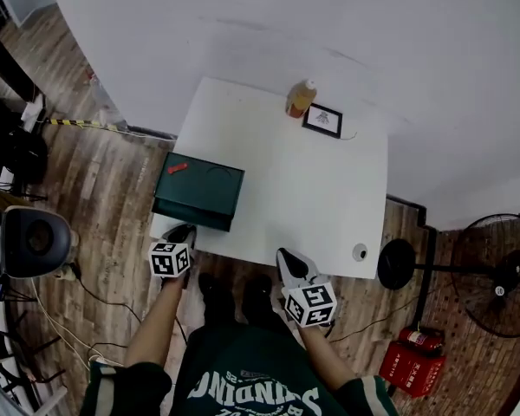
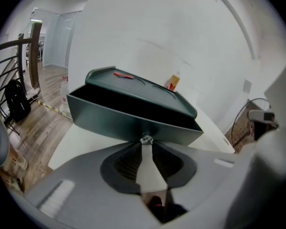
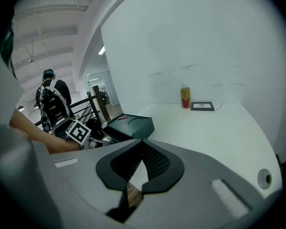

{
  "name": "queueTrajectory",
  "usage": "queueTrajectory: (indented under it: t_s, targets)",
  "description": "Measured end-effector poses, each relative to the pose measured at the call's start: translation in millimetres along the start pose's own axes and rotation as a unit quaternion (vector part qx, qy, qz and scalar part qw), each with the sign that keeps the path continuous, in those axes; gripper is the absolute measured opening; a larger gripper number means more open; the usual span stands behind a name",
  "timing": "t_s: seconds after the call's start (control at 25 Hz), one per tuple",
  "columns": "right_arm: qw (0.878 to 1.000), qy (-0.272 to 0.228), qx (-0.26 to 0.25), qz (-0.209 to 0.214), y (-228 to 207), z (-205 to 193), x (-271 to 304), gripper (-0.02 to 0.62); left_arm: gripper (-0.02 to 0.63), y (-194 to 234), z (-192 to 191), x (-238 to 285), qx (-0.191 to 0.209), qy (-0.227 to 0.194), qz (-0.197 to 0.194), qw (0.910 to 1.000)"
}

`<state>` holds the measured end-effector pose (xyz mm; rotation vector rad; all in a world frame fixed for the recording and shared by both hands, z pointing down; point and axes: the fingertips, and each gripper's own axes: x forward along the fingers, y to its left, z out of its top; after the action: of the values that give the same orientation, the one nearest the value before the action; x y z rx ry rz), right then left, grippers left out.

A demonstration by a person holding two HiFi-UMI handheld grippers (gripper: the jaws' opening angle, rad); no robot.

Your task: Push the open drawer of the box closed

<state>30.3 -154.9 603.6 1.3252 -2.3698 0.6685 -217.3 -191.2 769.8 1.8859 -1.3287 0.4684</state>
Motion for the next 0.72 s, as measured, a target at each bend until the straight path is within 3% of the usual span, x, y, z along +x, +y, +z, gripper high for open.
queueTrajectory:
  t_s: [0.72]
  targets:
    - [0.999,-0.011,0.021,-0.029,-27,-2,-20,0.000,0.123,3,28,25,-0.010,0.002,-0.006,0.9999]
